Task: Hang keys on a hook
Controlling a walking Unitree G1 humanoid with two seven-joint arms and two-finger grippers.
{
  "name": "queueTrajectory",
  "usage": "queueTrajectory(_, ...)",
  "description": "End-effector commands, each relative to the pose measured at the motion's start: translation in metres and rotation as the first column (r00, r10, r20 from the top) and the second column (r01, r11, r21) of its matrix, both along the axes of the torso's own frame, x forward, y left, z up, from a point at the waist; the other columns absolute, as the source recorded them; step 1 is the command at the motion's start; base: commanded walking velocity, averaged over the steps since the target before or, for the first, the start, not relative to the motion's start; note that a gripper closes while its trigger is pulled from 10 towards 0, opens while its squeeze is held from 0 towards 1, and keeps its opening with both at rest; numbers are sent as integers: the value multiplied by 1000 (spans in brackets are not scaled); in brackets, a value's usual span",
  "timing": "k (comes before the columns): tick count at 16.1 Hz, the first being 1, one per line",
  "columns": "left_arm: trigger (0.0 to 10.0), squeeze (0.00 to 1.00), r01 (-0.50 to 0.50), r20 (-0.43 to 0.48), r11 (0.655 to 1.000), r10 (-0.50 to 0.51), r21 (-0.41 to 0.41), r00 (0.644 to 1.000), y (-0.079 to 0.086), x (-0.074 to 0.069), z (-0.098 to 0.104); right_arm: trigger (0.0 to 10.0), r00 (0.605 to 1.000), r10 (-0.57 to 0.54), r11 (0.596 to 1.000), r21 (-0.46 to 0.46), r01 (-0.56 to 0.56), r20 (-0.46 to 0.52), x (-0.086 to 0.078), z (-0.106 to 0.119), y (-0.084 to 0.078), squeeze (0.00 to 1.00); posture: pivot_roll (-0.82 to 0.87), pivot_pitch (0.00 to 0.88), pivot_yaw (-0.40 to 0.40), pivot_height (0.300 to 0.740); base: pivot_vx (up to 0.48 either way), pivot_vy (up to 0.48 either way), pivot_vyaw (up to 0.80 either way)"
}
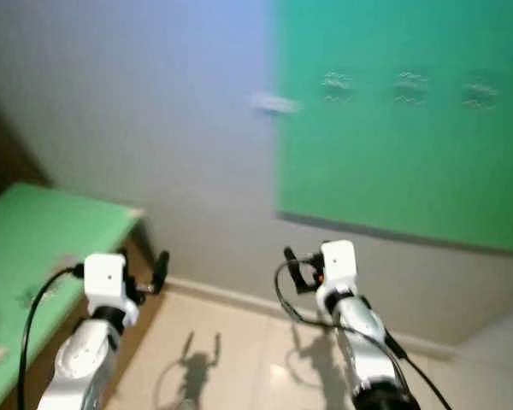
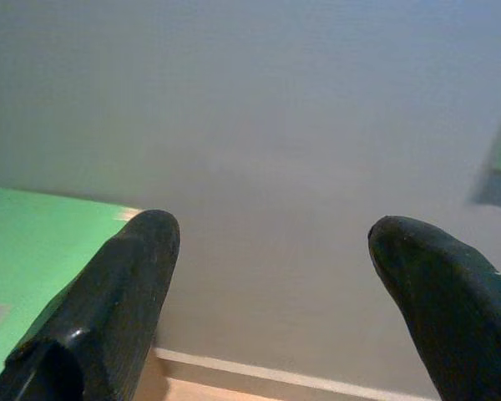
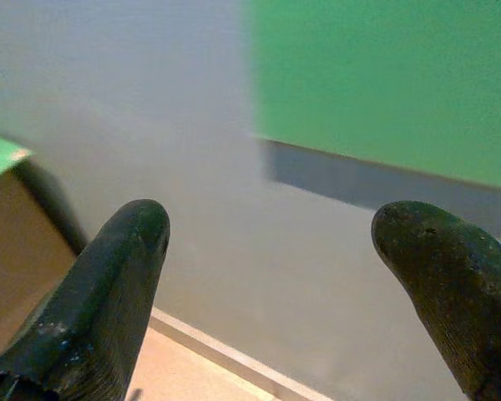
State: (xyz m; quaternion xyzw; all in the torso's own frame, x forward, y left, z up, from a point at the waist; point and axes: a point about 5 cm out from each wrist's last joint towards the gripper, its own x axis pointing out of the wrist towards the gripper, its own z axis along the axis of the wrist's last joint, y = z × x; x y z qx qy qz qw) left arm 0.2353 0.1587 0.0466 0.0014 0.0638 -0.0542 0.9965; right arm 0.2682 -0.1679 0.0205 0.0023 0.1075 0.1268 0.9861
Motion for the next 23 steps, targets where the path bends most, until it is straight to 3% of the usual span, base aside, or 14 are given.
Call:
queueTrajectory(1, 10000, 0, -13, -26, 1000, 14, 12, 1000, 8, -4, -4, 10000, 999, 32, 999, 27, -32, 2, 0, -1, 11, 0, -108, 0, 58, 740, 0, 469, 712)
queueTrajectory(5, 10000, 0, -28, -9, 999, 28, 20, 1000, 3, -6, -5, 10000, 999, 47, 999, 28, -47, -1, -1, -2, 13, 0, -101, 0, 49, 740, 0, 437, 697)
queueTrajectory(10, 10000, 0, -82, -72, 994, 87, 72, 994, 5, 2, -11, 10000, 998, 51, 998, 33, -50, -23, -3, -5, 14, 0, -109, 0, 51, 740, 0, 0, 416)
queueTrajectory(16, 10000, 0, -33, -140, 999, 37, 32, 990, -13, 31, -14, 10000, 999, 33, 999, 30, -33, -20, -5, -4, 9, 0, -124, 8, 42, 740, 0, 0, 0)
queueTrajectory(17, 10000, 0, -29, -155, 998, 36, 50, 987, -16, 35, -16, 10000, 999, 40, 999, 25, -40, -20, -7, -4, 9, 0, -135, 18, 42, 740, 0, 0, 0)
queueTrajectory(18, 10000, 0, -88, -198, 993, 102, 74, 975, -13, 39, -23, 10000, 999, 44, 999, 22, -44, -17, -10, -3, 8, 0, -148, 34, 37, 740, 0, 0, 0)
queueTrajectory(19, 10000, 0, -171, -273, 975, 205, 144, 940, -7, 41, -35, 10000, 999, 40, 999, 17, -40, -24, -15, -3, 2, 0, -156, 51, 32, 740, 0, 0, 0)
queueTrajectory(21, 10000, 0, -235, -310, 939, 308, 251, 899, -2, 40, -44, 10000, 998, 53, 999, -14, -53, -33, -26, -3, -8, 0, -210, 88, 27, 740, 0, 0, 0)
queueTrajectory(22, 10000, 0, -208, -313, 929, 304, 305, 900, -4, 37, -48, 10000, 998, 35, 999, -34, -37, -50, -37, -4, -21, 0, -233, 100, 22, 740, 0, 0, 0)
queueTrajectory(23, 10000, 0, -203, -315, 927, 304, 314, 899, -4, 36, -49, 10000, 998, 31, 999, -39, -33, -53, -39, -4, -23, 0, -233, 100, 22, 740, 0, 0, 0)
